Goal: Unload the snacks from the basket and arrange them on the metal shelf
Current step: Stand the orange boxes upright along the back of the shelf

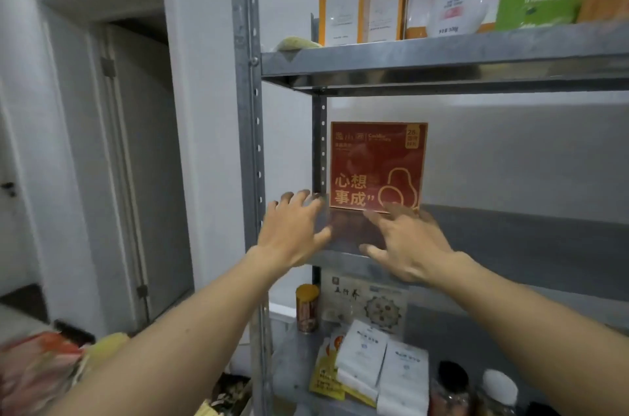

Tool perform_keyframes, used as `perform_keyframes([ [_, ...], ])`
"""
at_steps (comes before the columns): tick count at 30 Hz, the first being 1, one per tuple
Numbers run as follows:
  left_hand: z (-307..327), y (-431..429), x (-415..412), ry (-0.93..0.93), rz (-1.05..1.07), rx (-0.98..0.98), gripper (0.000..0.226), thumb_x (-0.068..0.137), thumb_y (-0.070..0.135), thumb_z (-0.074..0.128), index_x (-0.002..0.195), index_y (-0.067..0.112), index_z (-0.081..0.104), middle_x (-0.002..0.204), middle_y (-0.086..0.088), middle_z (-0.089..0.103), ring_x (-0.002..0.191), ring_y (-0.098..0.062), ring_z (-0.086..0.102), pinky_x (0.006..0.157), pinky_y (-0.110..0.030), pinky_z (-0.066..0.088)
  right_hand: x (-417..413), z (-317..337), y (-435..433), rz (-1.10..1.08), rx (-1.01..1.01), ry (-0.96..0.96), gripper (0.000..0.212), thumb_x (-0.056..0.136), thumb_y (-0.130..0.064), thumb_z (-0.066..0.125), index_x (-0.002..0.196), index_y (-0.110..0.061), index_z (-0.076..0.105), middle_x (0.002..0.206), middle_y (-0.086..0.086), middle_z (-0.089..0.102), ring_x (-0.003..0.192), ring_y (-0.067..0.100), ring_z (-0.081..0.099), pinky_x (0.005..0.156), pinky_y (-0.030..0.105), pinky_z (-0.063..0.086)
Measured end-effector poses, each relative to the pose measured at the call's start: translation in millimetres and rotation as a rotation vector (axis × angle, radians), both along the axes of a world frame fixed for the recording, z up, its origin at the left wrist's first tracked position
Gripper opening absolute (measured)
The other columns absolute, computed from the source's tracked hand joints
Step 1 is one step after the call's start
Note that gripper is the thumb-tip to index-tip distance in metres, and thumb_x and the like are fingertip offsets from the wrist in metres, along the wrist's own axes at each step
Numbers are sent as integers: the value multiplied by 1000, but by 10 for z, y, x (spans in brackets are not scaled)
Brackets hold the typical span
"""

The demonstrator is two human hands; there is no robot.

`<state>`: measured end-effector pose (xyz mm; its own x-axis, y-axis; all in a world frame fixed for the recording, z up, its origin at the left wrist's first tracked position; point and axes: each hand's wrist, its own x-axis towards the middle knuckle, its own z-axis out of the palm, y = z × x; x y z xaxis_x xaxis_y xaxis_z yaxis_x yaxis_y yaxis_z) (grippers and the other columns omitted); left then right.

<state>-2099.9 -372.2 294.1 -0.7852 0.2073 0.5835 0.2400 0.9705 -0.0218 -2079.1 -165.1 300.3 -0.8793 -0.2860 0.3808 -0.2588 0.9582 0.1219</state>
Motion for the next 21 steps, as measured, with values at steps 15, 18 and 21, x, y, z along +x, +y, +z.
perform_keyframes([
  [15, -377, -1518, 1862, 1, 355, 82, 62, 94, 57, 43, 149, 29, 33, 156, -4, 31, 142, -25, 28, 112, -43, 27, 1085, -259, -1688, 402, -92, -68, 71, 94, -64, 38, 154, -31, 19, 160, 9, 25, 145, 29, 27, 115, 48, 28],
  [18, -427, -1967, 2135, 13, 420, 102, 63, 93, 56, 44, 148, 29, 33, 155, -5, 33, 141, -24, 30, 112, -44, 28, 1210, -332, -2221, 470, -86, -62, 72, 94, -66, 37, 154, -32, 18, 159, 10, 26, 144, 30, 29, 114, 49, 29],
  [21, -485, -2476, 2426, 6, 480, 120, 62, 93, 54, 46, 148, 28, 34, 154, -5, 35, 140, -23, 32, 112, -43, 27, 1365, -411, -2794, 541, -101, -71, 71, 94, -65, 39, 154, -32, 19, 159, 9, 28, 143, 29, 31, 112, 47, 30],
])
